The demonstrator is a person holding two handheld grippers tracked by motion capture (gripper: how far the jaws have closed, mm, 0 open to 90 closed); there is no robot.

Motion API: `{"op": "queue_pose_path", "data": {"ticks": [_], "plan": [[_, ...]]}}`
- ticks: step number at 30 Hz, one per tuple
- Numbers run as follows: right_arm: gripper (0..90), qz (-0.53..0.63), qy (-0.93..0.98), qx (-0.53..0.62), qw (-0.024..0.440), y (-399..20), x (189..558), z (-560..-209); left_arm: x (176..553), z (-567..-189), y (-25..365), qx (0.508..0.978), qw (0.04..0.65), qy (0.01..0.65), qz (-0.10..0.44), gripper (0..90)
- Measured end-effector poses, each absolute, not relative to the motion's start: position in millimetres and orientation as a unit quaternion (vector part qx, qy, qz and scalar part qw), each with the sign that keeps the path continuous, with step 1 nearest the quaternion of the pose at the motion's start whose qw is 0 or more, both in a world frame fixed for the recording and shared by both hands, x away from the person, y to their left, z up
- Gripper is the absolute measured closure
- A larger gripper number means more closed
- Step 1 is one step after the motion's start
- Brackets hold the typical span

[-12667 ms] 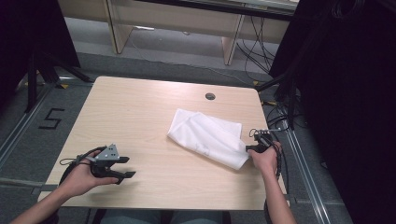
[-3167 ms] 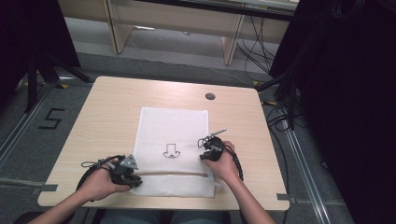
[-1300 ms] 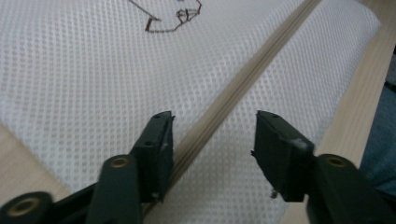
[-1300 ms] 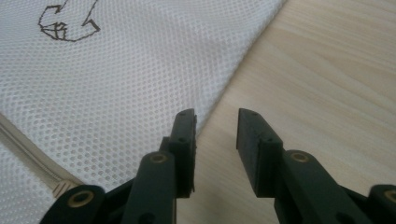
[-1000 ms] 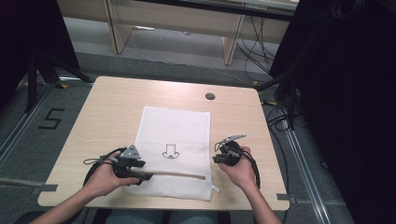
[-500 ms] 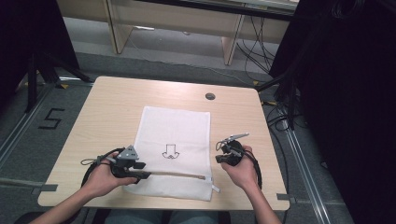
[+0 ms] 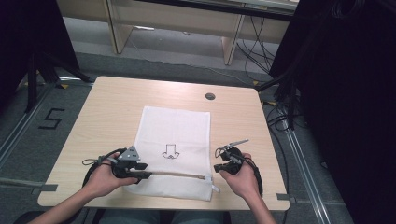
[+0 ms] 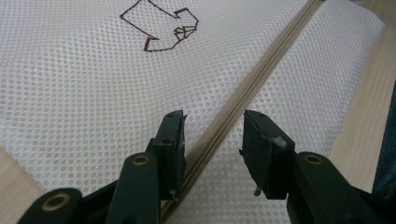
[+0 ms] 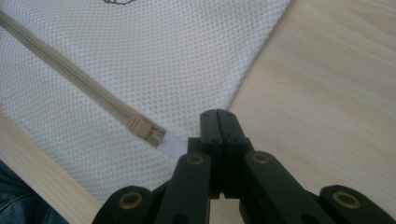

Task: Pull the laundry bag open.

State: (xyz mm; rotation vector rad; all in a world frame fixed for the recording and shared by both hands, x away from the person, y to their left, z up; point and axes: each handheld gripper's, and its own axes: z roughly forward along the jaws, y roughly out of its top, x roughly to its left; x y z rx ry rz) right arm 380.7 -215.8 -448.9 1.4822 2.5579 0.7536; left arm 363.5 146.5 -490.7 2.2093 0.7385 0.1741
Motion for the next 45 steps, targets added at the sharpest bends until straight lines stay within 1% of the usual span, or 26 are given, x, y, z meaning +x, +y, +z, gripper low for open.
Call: {"op": "queue_pose_path", "data": {"ticks": [5,6,10,11,12,15,18,21,22,24,25,27,29,36,45], "plan": [[90.0,0.237,0.841,0.486,0.041,-211.5,379.9,-451.7,364.5,-489.5,145.9,0.873,0.389,0.287,0.068,59.0],[90.0,0.231,0.844,0.482,0.05,-210.3,378.2,-454.2,365.0,-490.4,143.9,0.869,0.395,0.289,0.067,59.1],[90.0,0.235,0.843,0.481,0.06,-210.9,378.3,-454.4,365.6,-490.2,144.2,0.873,0.39,0.287,0.066,58.7],[90.0,0.241,0.843,0.475,0.075,-211.4,378.9,-455.1,365.8,-490.1,144.5,0.873,0.39,0.284,0.067,58.6],[90.0,0.234,0.845,0.474,0.077,-210.8,378.1,-454.6,364.3,-490.3,144.0,0.866,0.397,0.296,0.065,58.5],[90.0,0.247,0.846,0.466,0.076,-210.0,377.5,-455.2,364.7,-488.9,145.5,0.871,0.393,0.288,0.069,58.5],[90.0,0.239,0.851,0.462,0.072,-210.0,378.2,-456.5,363.7,-489.4,144.5,0.862,0.404,0.3,0.065,58.5],[90.0,0.241,0.849,0.466,0.063,-210.3,378.0,-457.0,364.8,-488.7,145.1,0.865,0.4,0.294,0.067,58.3],[90.0,0.237,0.843,0.48,0.052,-209.0,377.4,-455.1,364.9,-488.5,145.0,0.865,0.4,0.294,0.069,58.3],[90.0,0.237,0.843,0.481,0.045,-209.1,377.8,-455.1,365.0,-489.2,143.2,0.86,0.406,0.3,0.067,58.3],[90.0,0.238,0.842,0.484,0.032,-208.1,378.1,-455.7,365.2,-489.3,142.9,0.861,0.407,0.299,0.068,58.3],[90.0,0.238,0.84,0.488,0.026,-206.8,377.8,-456.3,366.3,-488.5,143.2,0.865,0.403,0.29,0.077,58.3],[90.0,0.228,0.842,0.489,0.009,-201.4,376.7,-458.7,366.5,-488.8,142.9,0.864,0.404,0.289,0.075,58.1],[90.0,0.208,0.859,0.468,0.008,-193.2,376.5,-467.8,366.7,-489.4,143.0,0.865,0.405,0.288,0.074,57.4],[90.0,0.191,0.861,0.471,0.006,-189.7,378.3,-477.7,366.1,-490.0,141.8,0.862,0.407,0.292,0.071,57.0]]}}
